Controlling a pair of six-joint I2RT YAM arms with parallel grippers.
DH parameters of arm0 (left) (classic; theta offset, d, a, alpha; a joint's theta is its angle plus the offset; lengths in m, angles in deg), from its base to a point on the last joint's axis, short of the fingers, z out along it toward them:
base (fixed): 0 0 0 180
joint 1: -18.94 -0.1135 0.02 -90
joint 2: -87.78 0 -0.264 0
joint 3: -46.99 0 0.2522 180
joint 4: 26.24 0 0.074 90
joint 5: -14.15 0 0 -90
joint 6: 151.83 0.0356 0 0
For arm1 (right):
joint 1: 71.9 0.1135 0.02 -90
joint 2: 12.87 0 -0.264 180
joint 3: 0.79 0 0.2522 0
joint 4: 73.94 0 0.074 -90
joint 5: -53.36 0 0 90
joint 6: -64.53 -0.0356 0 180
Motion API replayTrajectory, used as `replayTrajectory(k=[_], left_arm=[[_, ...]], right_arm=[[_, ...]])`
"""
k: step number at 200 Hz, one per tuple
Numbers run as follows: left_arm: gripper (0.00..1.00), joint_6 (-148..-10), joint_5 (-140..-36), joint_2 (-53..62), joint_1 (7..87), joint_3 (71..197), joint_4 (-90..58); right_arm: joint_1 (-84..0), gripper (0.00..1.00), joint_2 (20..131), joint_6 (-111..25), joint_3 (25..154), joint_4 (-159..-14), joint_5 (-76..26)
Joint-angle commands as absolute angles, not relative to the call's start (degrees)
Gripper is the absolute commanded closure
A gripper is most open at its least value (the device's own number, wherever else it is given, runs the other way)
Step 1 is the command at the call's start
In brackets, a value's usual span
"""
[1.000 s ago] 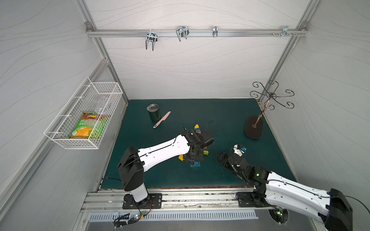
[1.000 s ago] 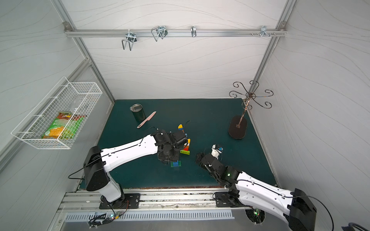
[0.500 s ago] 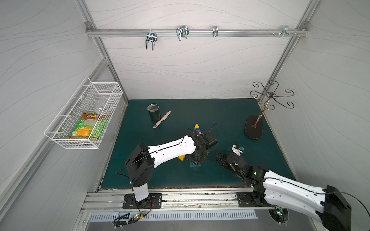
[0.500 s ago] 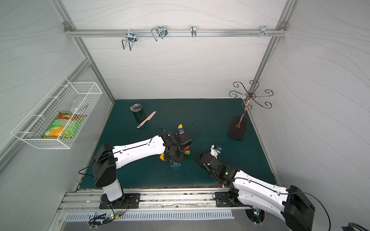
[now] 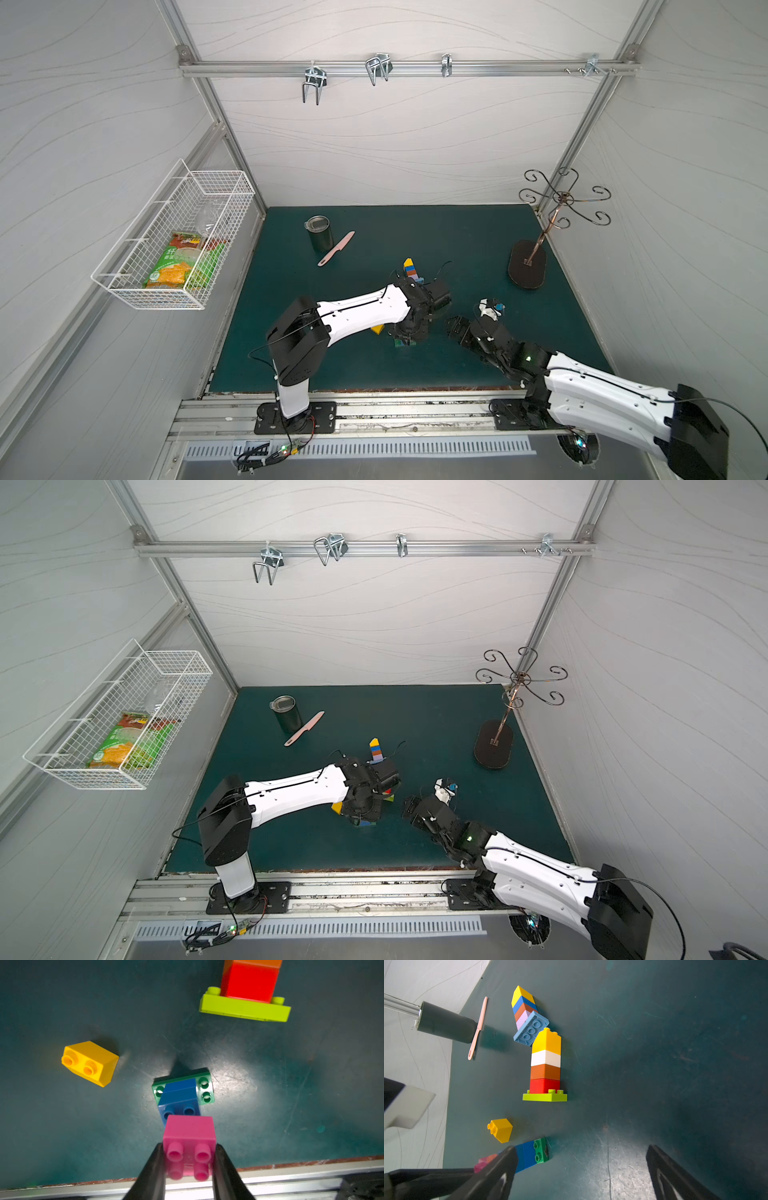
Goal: Assemble the number 1 with lego
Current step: Assemble the lego brick with the lego brick.
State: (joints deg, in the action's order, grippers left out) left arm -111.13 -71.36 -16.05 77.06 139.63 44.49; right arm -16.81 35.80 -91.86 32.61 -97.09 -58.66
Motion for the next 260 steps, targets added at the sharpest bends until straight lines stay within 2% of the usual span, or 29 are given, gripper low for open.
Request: replayTrajectory(k=[1,114,260], left_arm=[[0.95,-110.8,-68.4,-13.9,76.7,138.7,42.8],[0.98,-113.5,-68.3,-11.5,76.5,135.1,37.5],[0.98,-118.3,-71.5,-15.2,77.2,137.0,40.7]], right_arm=[[-17.2,0.01,36.4,-91.3,32.9,-96.0,-58.1],[-17.7,0.01,37.6,-91.1,33.0,-95.4,-57.3],[-18.6,0.01,37.6,-91.2,32.7,-95.3,-56.3]])
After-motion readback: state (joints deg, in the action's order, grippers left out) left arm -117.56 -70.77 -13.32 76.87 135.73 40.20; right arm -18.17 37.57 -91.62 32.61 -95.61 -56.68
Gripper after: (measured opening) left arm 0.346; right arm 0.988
